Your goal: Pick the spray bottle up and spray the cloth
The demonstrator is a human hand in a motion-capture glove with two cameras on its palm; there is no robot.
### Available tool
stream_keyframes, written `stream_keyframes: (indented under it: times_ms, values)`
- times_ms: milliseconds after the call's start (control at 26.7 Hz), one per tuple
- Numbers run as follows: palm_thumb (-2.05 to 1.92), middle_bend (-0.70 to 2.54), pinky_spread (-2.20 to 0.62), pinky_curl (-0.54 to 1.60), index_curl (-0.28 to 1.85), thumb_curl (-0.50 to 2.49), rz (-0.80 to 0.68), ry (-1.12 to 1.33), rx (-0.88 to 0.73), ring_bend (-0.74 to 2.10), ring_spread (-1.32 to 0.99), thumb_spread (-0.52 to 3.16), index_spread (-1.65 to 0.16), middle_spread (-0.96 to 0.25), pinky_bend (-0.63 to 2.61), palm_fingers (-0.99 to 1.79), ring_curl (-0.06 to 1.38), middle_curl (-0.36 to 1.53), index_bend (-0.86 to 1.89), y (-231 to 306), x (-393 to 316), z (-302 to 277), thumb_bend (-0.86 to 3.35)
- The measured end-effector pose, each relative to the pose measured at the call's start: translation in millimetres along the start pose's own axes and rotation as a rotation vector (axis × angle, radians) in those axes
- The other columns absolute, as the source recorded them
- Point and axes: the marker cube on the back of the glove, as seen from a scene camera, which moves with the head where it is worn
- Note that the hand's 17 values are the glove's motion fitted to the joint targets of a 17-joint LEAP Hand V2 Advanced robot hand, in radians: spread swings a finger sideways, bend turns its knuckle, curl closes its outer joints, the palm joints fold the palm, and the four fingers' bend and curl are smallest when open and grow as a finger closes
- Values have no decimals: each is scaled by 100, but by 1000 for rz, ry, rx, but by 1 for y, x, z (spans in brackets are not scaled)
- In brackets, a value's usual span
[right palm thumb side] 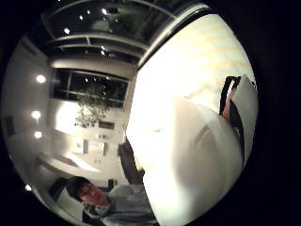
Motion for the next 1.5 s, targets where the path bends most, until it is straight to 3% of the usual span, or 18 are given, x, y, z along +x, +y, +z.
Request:
stream_keyframes:
  times_ms: [262,599,749,1124,1499]
  values:
    - [96,65,-25,40,54,68,-123,356,-293,56,-16,16,-19,-5,33,141,44,52,54,11,-93,0,-3]
    - [95,66,-26,41,56,70,-130,601,-529,57,-17,11,-19,-5,34,139,45,52,55,35,-102,98,-3]
    - [95,66,-26,41,56,71,-148,611,-551,57,-17,10,-19,-5,34,139,45,52,55,44,-105,105,-3]
    - [95,67,-26,41,57,72,-163,653,-492,57,-17,8,-19,-5,35,139,46,52,55,45,-128,58,-3]
    - [95,67,-26,42,57,73,-159,634,-553,58,-17,8,-19,-5,35,139,46,51,55,60,-122,126,-3]
